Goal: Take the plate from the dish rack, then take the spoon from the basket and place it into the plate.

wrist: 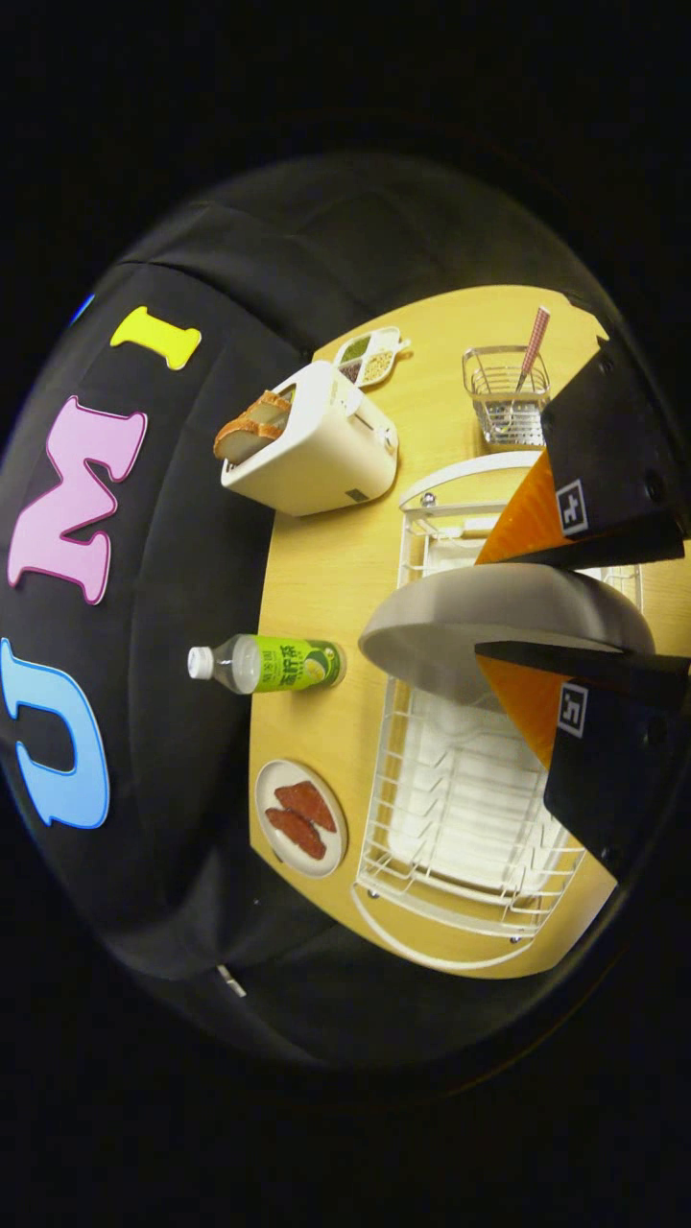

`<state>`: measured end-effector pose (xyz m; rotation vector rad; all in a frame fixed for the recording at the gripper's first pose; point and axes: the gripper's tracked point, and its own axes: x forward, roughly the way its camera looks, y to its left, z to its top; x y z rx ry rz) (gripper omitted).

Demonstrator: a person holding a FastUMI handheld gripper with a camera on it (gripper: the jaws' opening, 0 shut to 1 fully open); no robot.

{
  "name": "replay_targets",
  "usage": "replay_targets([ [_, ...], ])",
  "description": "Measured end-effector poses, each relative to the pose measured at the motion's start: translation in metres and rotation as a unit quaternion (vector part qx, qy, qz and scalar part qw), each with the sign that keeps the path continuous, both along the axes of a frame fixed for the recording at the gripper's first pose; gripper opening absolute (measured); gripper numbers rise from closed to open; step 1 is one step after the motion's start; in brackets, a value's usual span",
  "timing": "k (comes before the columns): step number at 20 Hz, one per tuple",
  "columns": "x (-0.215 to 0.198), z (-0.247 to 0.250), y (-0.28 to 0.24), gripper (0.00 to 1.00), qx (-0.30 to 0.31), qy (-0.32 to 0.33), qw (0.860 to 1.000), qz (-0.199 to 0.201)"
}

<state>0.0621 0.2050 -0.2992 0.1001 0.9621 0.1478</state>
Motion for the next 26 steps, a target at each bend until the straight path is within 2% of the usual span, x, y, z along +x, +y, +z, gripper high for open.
replay_targets([
  [1,0.001,0.001,0.002,0.39,-0.01,0.004,1.0,0.006],
  [2,0.002,0.004,0.004,0.37,-0.019,0.005,1.0,0.011],
  [5,0.012,0.016,0.007,0.34,-0.041,-0.004,0.999,0.02],
  [10,0.034,0.044,0.0,0.29,-0.084,-0.06,0.994,0.045],
  [14,0.038,0.062,-0.022,0.29,-0.09,-0.089,0.992,0.015],
  [18,0.034,0.085,-0.043,0.29,-0.036,-0.109,0.993,-0.017],
  [21,0.022,0.104,-0.058,0.29,0.025,-0.122,0.992,-0.022],
  [26,-0.019,0.12,-0.084,0.29,0.138,-0.098,0.985,-0.041],
])
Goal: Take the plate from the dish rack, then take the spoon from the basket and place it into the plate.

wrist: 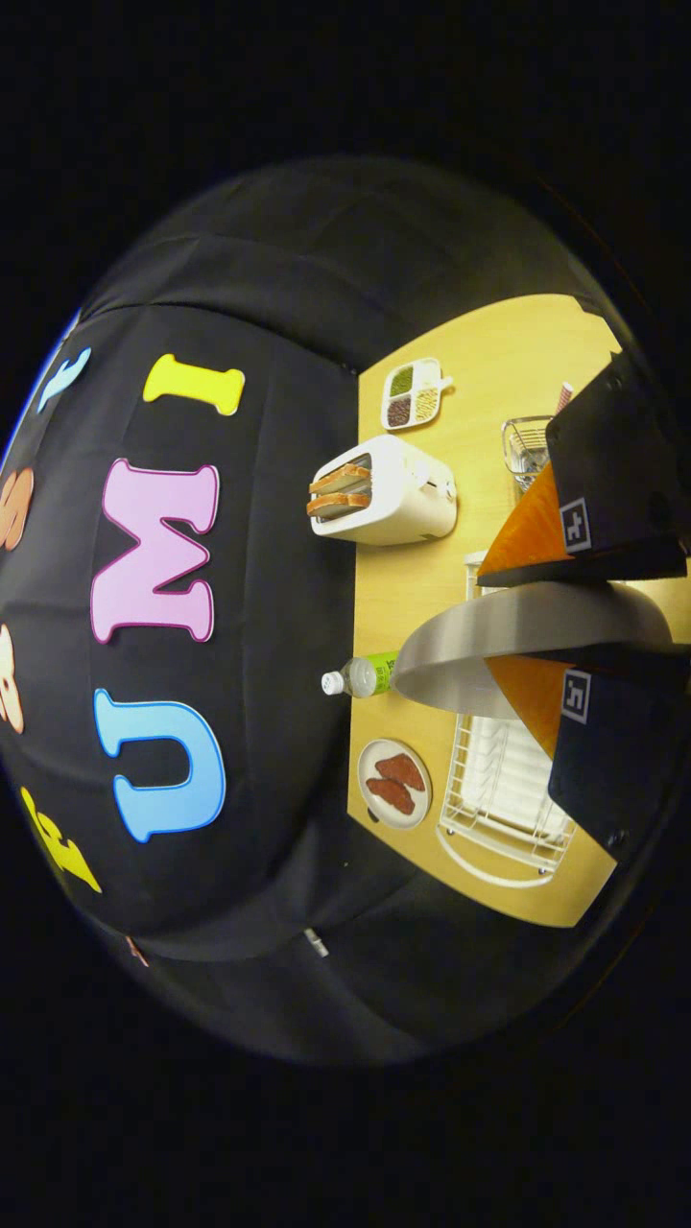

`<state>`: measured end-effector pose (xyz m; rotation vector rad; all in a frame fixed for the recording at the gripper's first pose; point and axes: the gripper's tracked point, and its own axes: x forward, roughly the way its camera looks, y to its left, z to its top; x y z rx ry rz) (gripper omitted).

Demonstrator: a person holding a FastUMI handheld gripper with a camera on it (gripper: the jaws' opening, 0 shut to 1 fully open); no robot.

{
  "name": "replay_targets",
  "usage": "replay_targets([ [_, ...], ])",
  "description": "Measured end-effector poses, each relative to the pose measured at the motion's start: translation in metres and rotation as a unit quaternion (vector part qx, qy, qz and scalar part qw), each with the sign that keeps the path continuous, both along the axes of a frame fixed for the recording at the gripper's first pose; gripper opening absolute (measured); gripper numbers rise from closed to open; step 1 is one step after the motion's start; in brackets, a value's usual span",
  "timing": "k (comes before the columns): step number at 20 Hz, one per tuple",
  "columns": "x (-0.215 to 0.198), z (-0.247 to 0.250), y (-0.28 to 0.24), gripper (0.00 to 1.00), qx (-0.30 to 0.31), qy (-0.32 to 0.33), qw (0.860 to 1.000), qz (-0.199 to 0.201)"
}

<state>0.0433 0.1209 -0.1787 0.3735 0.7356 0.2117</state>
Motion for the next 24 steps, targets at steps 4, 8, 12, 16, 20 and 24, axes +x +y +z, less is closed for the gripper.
replay_targets([
  [4,-0.042,0.003,-0.023,0.29,0.067,0.021,0.997,0.014],
  [8,-0.093,-0.018,-0.052,0.29,0.115,0.061,0.991,0.015],
  [12,-0.142,-0.062,-0.075,0.29,0.149,0.115,0.982,0.0],
  [16,-0.187,-0.108,-0.091,0.29,0.162,0.157,0.974,-0.001],
  [20,-0.216,-0.156,-0.086,0.29,0.188,0.2,0.962,0.006],
  [24,-0.233,-0.195,-0.081,0.29,0.219,0.24,0.946,-0.006],
])
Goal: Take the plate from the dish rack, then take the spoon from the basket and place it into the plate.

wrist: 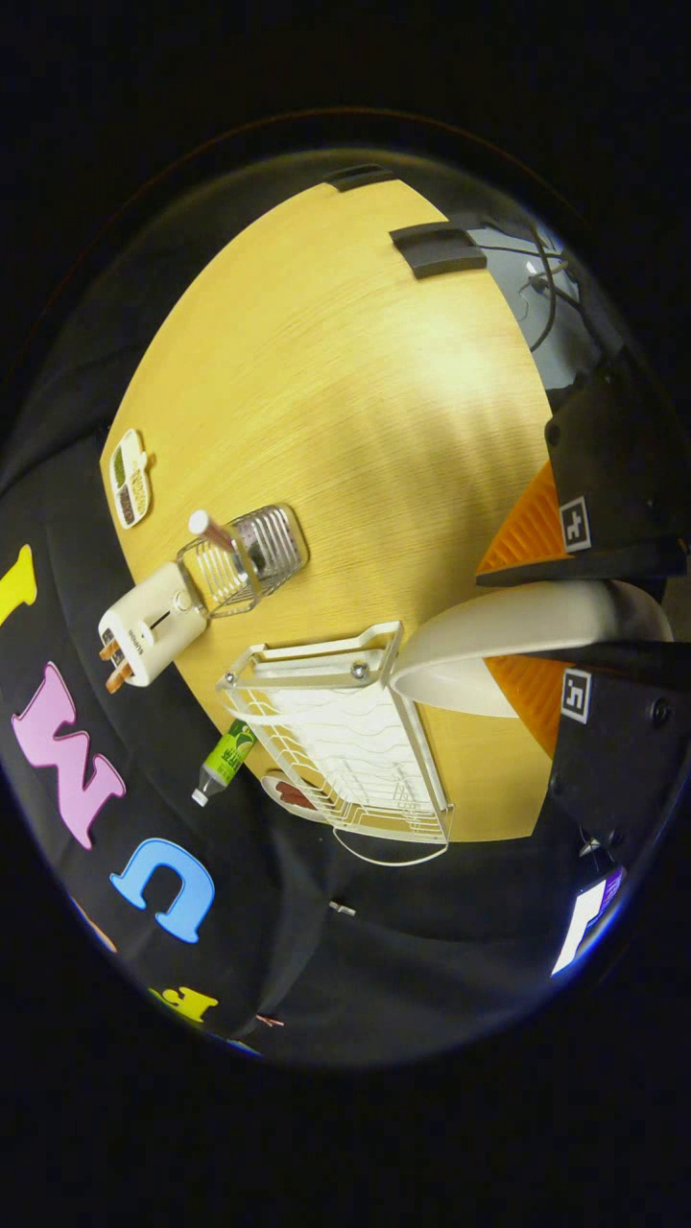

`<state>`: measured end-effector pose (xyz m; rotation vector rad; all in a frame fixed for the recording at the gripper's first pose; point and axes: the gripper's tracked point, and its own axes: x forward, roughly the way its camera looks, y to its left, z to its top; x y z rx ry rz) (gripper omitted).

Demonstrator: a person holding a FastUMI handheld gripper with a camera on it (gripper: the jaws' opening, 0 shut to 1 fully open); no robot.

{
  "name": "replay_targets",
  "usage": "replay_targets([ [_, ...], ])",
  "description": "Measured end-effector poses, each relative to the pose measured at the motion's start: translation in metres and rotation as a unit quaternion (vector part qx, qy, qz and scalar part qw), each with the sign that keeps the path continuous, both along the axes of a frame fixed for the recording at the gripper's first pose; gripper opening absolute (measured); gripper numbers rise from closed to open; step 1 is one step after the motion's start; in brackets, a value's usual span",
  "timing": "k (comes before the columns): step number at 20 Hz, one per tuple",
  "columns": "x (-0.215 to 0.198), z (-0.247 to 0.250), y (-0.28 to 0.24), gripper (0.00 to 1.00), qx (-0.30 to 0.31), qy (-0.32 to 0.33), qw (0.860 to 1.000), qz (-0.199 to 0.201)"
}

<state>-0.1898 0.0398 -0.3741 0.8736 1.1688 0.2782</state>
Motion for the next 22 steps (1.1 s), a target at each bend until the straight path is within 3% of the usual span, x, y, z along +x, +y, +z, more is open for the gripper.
replay_targets([
  [6,0.006,-0.05,0.004,0.29,0.006,0.027,1.0,-0.013],
  [13,0.021,-0.071,0.013,0.3,0.031,0.034,0.999,-0.025],
  [16,0.017,-0.084,0.009,0.42,0.034,0.056,0.998,-0.022],
  [22,0.025,-0.099,-0.008,0.48,0.028,0.074,0.997,-0.023],
])
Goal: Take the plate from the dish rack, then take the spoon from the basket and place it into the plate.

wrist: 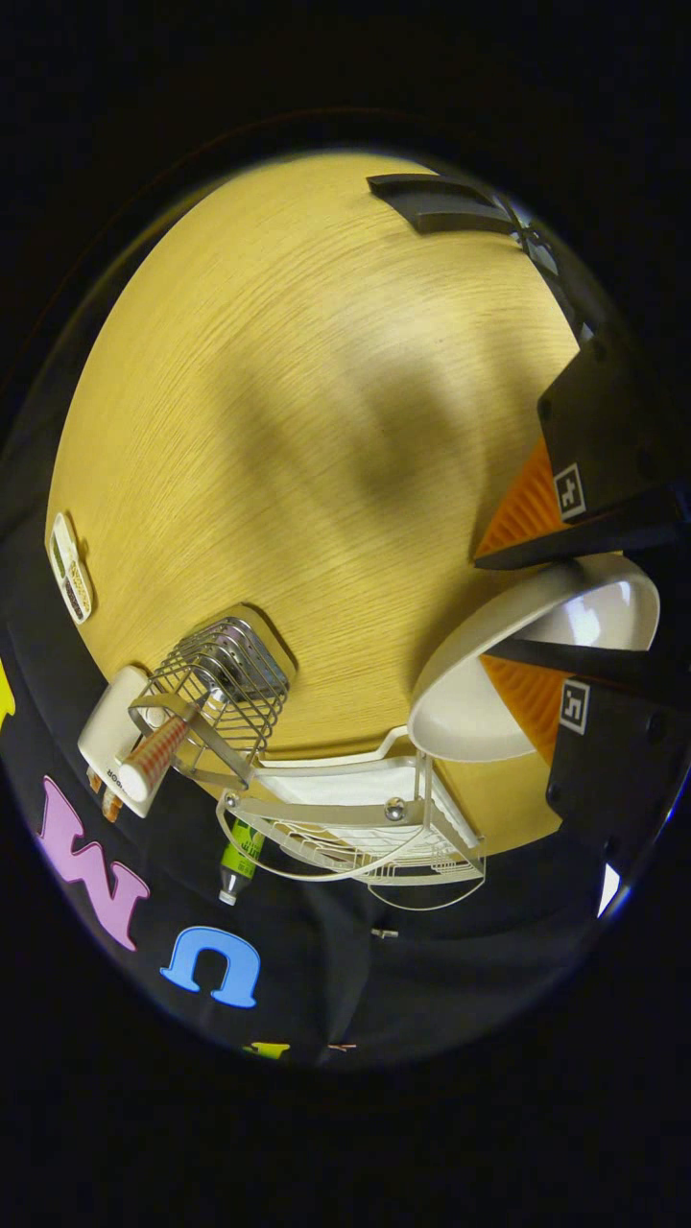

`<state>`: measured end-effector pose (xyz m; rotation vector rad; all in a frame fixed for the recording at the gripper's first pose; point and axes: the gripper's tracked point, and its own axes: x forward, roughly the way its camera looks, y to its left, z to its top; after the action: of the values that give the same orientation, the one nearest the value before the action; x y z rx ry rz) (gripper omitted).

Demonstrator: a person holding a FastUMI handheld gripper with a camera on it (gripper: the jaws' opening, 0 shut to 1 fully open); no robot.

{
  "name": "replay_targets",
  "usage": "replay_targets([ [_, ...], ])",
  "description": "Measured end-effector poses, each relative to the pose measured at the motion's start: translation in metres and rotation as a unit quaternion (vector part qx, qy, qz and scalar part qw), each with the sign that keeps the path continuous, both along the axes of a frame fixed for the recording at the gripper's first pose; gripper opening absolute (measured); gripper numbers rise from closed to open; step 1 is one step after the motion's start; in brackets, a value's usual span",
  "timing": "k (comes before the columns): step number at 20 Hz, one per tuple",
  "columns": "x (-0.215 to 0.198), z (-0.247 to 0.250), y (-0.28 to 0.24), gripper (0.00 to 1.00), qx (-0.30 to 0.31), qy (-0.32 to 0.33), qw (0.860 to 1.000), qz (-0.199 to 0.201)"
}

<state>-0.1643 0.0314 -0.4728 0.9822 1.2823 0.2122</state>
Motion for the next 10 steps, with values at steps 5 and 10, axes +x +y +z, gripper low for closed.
replay_targets([
  [5,0.02,0.006,-0.011,0.7,0.012,-0.015,1.0,-0.021],
  [10,0.032,0.03,-0.046,0.95,-0.022,-0.077,0.997,-0.015],
])
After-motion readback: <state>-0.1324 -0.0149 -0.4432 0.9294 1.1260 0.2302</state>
